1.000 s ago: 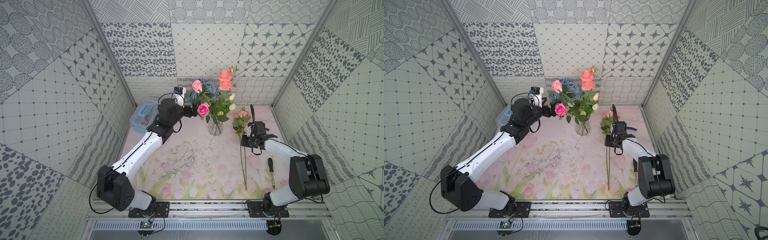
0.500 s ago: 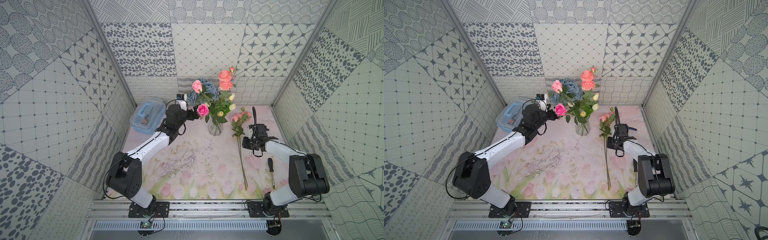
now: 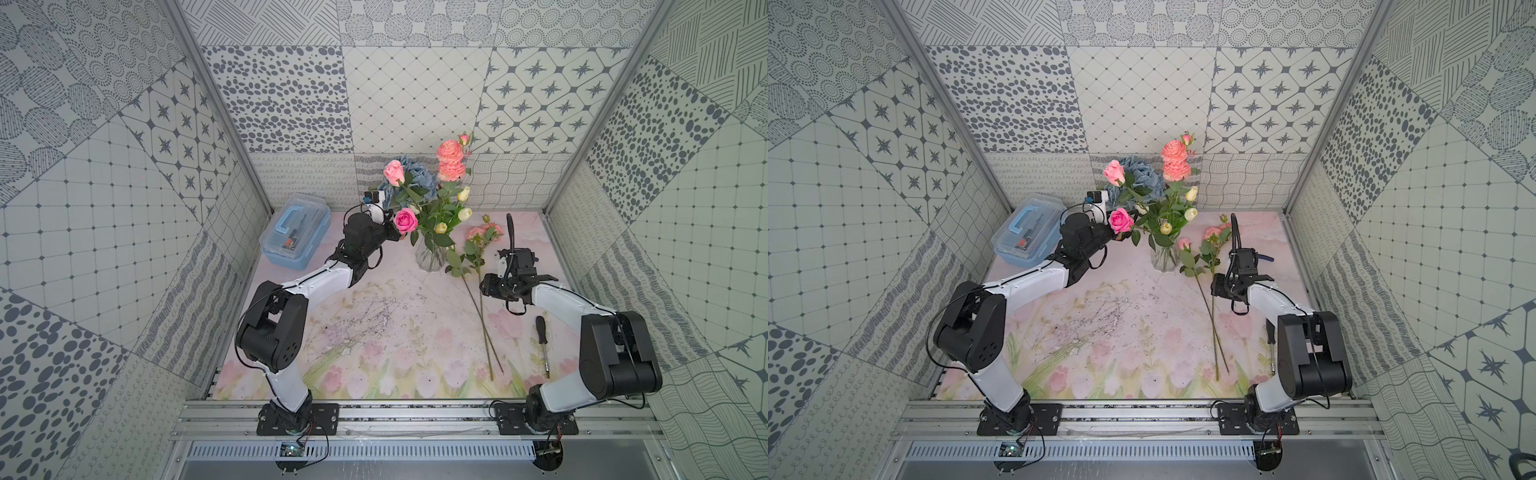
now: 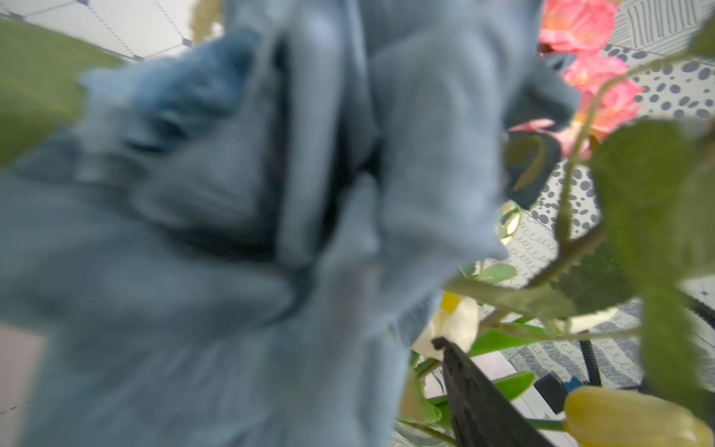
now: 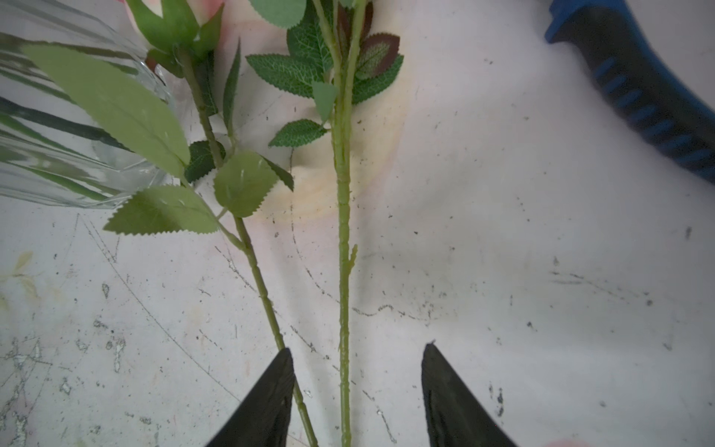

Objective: Pick out pink flowers from the vase
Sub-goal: Place the flower at the center of the board, then pick up the flower from the vase.

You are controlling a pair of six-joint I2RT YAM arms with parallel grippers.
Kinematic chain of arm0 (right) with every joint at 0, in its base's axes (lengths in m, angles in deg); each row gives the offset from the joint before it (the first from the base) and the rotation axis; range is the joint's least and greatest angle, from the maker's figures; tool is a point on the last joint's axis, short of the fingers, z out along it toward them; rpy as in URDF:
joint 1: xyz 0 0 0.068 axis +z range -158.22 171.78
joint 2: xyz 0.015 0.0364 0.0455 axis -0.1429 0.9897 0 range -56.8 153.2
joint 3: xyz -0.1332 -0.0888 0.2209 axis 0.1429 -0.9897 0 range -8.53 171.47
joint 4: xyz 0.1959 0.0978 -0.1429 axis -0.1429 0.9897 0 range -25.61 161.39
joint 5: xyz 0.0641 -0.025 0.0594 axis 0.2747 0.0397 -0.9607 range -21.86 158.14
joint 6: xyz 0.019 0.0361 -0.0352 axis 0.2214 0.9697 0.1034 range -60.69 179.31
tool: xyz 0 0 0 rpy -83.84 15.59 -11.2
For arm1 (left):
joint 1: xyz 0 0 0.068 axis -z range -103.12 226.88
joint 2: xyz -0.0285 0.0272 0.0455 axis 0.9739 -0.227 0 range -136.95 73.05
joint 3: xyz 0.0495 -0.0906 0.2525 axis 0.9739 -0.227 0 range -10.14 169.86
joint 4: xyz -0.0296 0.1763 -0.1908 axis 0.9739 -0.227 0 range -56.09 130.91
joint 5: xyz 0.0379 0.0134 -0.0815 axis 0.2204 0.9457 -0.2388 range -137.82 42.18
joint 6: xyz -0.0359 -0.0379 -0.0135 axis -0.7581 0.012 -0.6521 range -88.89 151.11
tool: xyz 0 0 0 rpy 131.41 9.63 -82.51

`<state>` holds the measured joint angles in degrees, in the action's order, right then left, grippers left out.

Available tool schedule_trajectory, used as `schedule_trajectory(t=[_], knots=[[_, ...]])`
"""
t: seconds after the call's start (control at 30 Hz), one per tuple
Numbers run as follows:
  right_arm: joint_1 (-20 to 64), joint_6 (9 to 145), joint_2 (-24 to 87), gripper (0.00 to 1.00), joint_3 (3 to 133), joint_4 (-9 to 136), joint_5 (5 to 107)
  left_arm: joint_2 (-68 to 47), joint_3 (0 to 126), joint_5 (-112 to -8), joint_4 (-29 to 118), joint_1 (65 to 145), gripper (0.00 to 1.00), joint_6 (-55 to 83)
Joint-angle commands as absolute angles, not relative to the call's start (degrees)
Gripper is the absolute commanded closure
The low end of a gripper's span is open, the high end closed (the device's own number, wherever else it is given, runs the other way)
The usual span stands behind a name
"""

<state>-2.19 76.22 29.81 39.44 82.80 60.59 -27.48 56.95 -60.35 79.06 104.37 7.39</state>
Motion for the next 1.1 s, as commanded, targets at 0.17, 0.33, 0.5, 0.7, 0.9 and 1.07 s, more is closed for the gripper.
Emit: schedule_trajectory(t=[0.17, 0.33, 0.5, 0.7, 0.9, 1.07], knots=[[-2.24, 77.31, 30.48, 0.44, 39.33, 79.18, 57.47, -27.52, 56.03, -70.73, 88.68, 106.59, 0.40, 7.86], [-2.24, 78.07, 31.66, 0.43, 39.64, 78.10, 55.49, -28.62, 57.10, -71.39, 91.01, 106.89, 0.44, 7.56], [-2.24, 78.55, 32.41, 0.43, 39.86, 77.33, 54.22, -31.06, 60.40, -70.73, 94.26, 107.09, 0.46, 6.79], [-2.24, 78.82, 32.06, 0.43, 39.99, 76.95, 53.34, -35.14, 66.18, -68.57, 92.68, 107.20, 0.42, 6.01], [-2.24, 79.00, 31.32, 0.43, 39.64, 76.69, 52.93, -36.26, 68.03, -68.85, 92.67, 107.46, 0.64, 4.66], [-2.24, 79.09, 30.26, 0.42, 39.20, 76.60, 52.50, -32.29, 66.24, -68.83, 89.27, 107.51, 0.76, 6.55]])
